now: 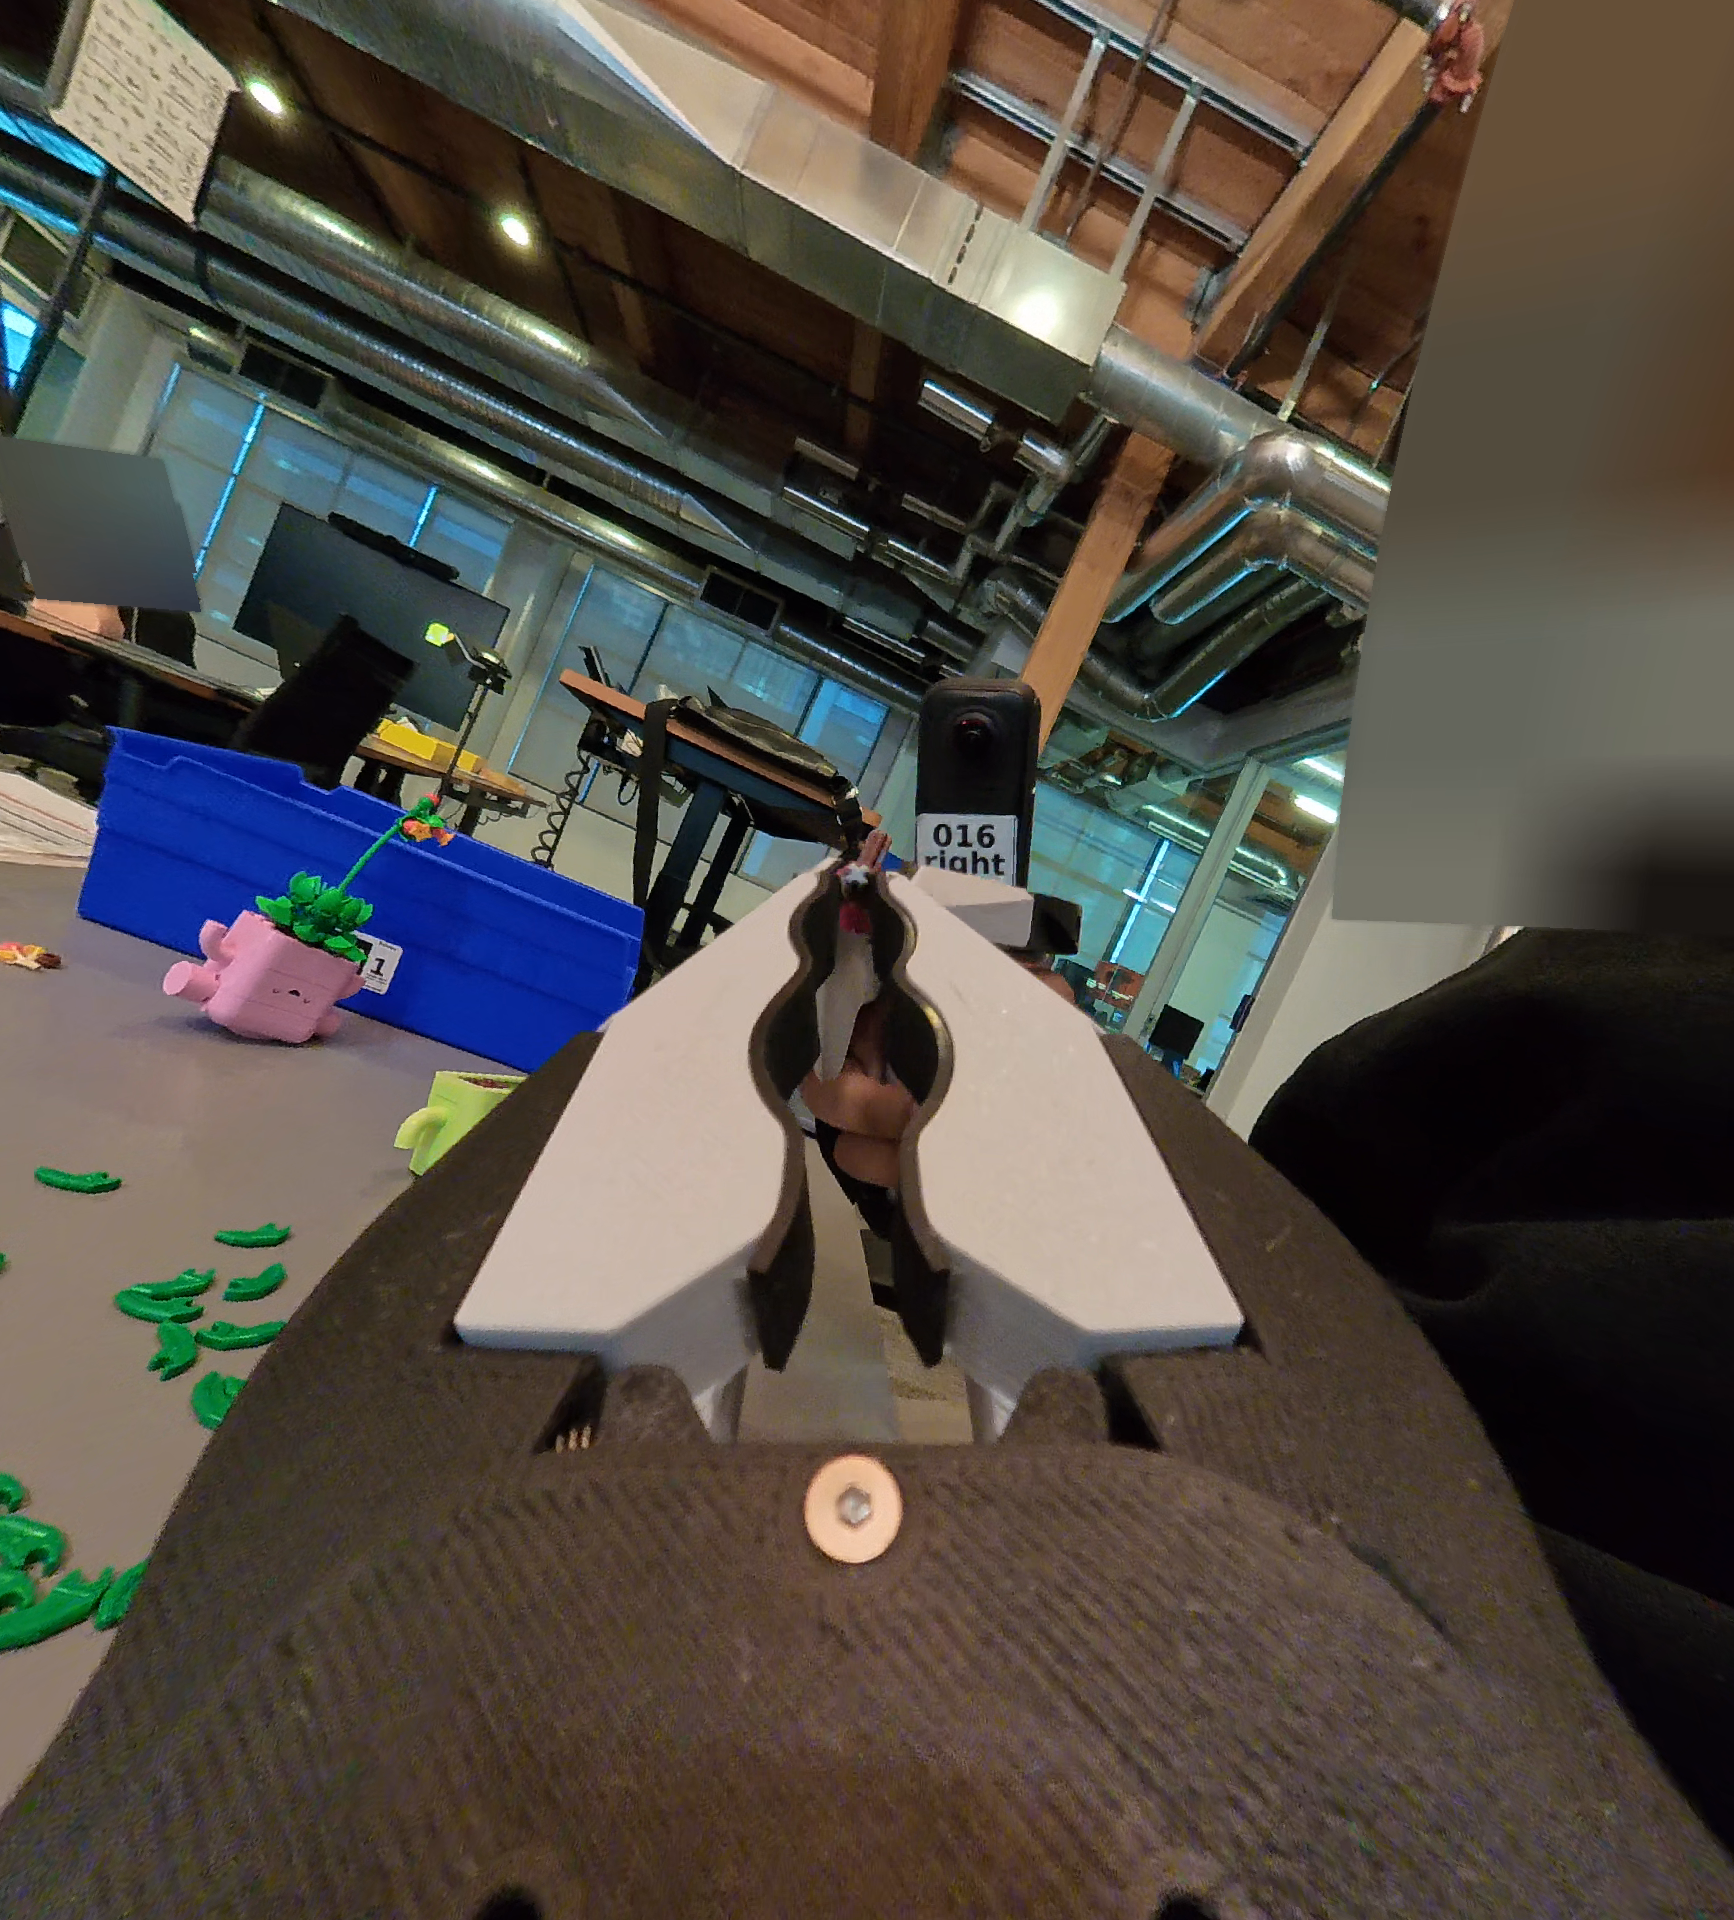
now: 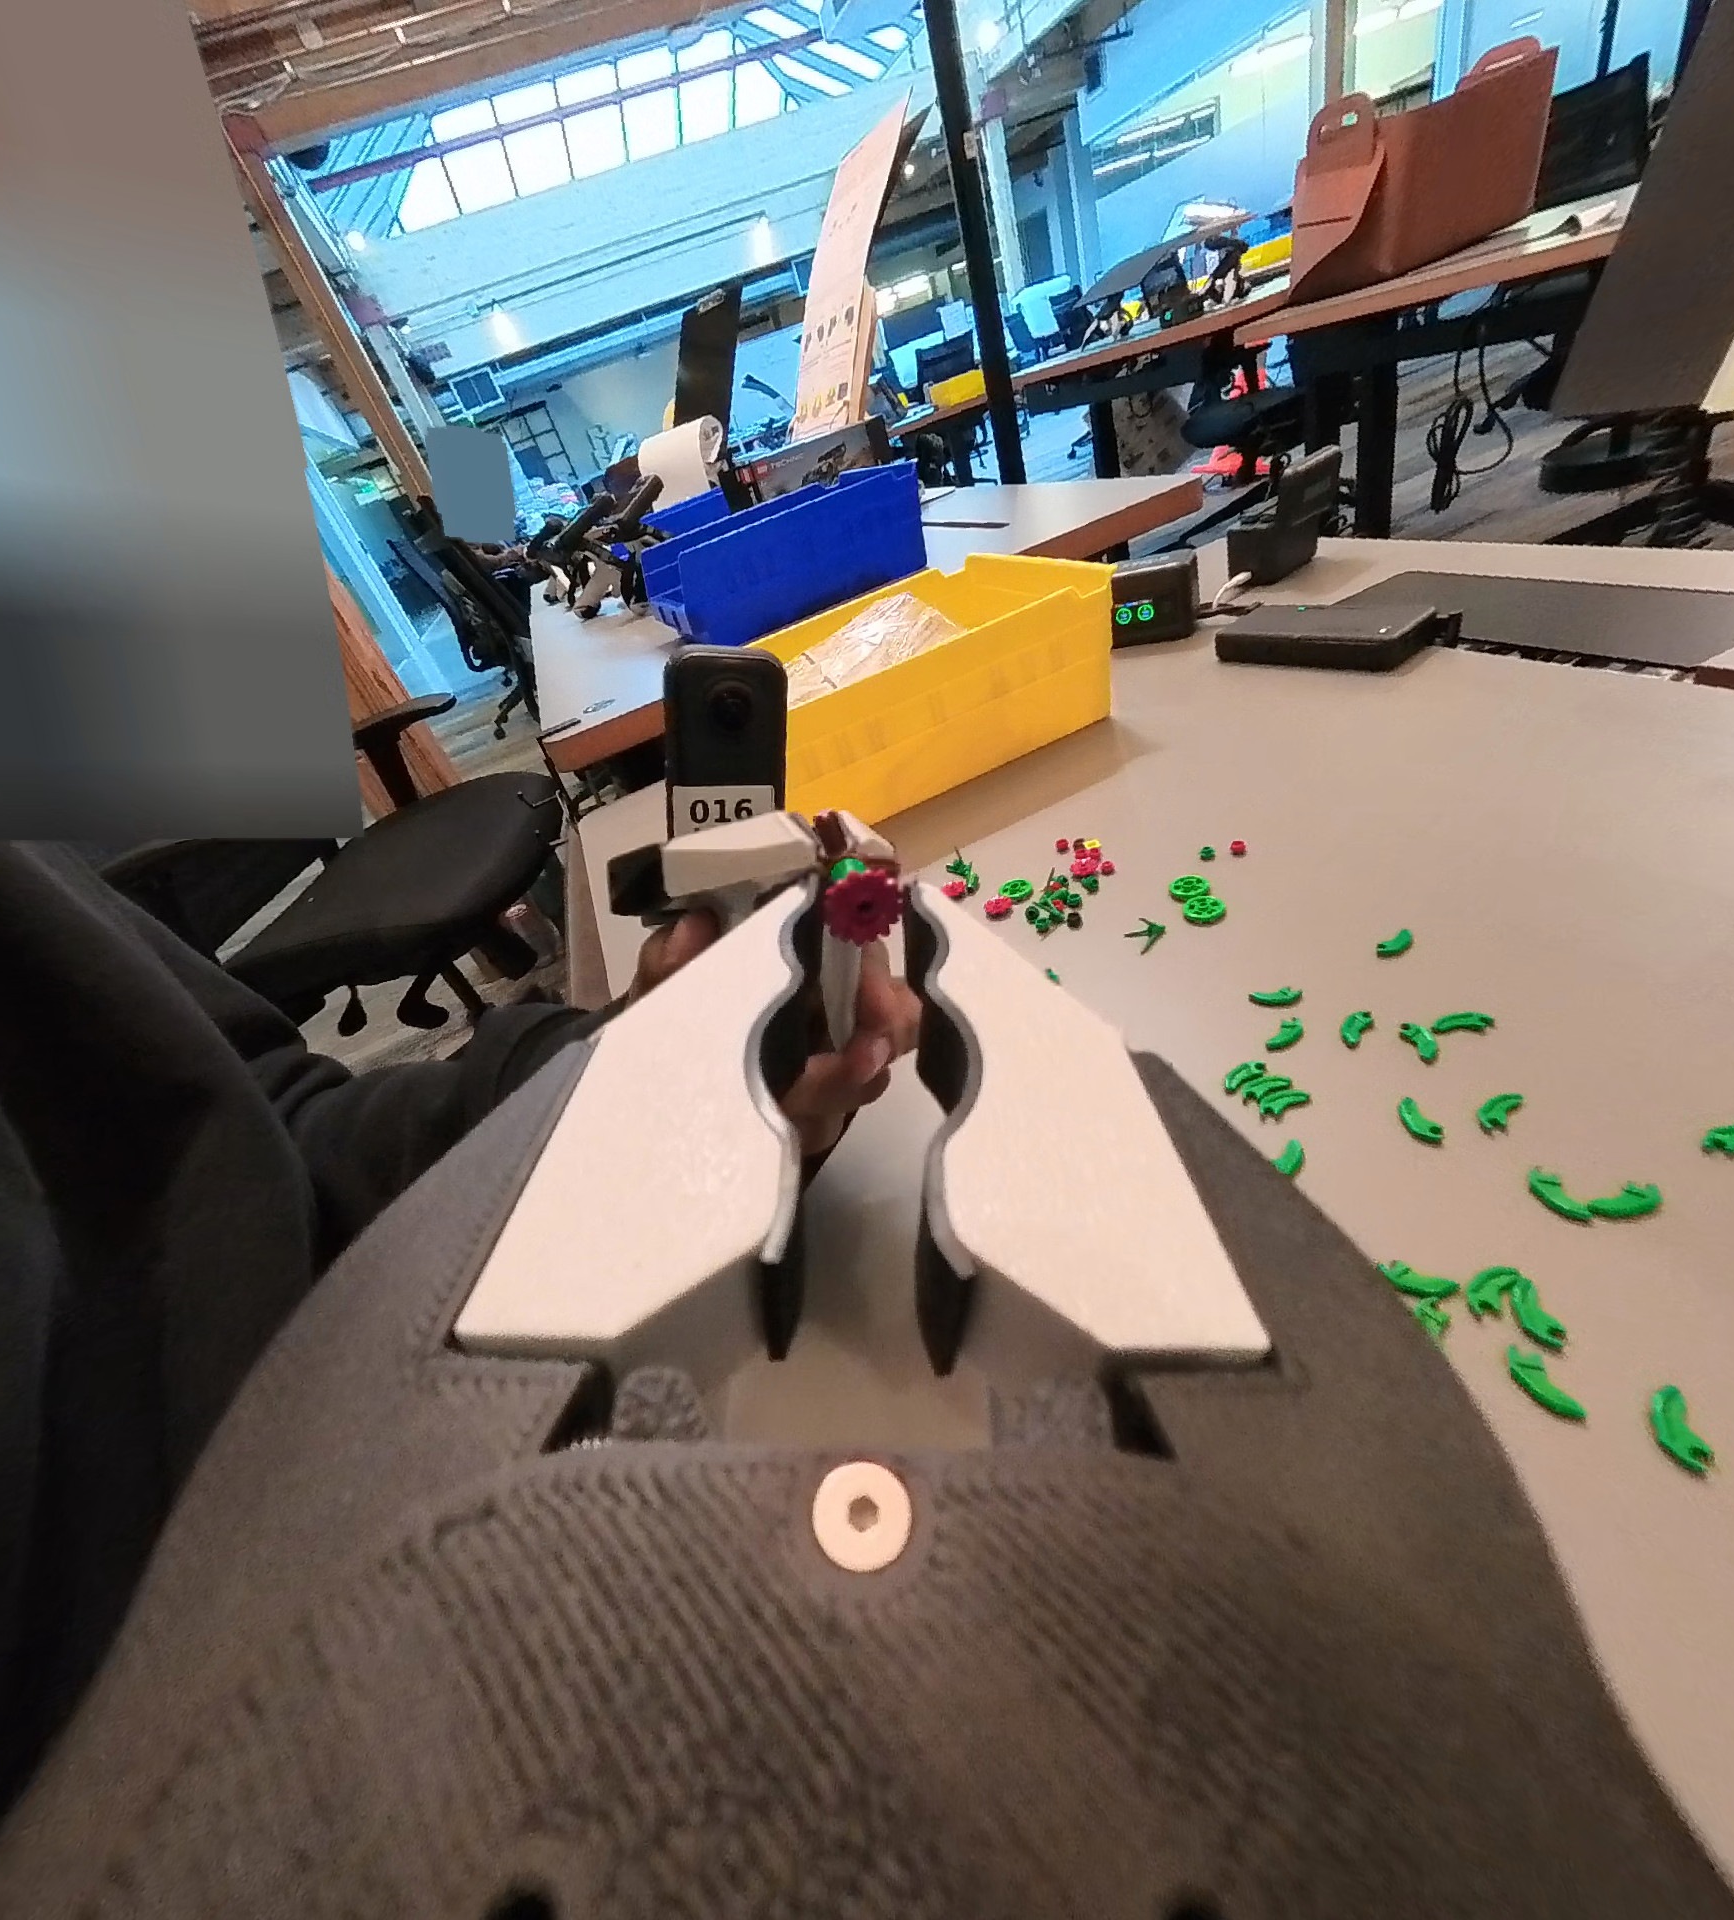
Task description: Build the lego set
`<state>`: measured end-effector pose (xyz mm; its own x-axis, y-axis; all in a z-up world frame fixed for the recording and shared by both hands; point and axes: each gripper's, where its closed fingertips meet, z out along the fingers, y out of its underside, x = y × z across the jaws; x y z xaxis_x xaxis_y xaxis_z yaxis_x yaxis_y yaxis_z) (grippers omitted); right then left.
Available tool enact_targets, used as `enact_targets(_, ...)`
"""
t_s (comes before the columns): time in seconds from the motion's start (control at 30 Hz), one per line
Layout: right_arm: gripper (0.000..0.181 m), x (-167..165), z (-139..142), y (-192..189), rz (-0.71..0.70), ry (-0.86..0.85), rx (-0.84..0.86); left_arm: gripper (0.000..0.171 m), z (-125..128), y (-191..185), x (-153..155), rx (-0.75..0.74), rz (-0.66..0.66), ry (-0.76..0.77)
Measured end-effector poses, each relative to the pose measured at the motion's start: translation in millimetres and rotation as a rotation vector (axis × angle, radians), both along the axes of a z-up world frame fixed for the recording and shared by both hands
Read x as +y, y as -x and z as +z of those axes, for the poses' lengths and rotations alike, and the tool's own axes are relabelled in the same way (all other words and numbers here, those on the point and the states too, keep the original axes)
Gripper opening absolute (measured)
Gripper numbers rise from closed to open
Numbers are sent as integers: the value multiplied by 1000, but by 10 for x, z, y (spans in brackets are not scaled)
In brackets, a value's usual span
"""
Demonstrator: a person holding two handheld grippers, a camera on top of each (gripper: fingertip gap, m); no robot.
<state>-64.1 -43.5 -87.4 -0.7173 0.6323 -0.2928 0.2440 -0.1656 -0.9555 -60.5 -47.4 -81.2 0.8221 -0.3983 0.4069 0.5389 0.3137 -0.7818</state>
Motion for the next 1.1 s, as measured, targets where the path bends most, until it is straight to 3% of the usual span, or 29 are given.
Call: enact_targets(1.1, 13, -52, -132, 30, -6, -69, -12, 6, -15, 45, 4, -24, 6, 10)
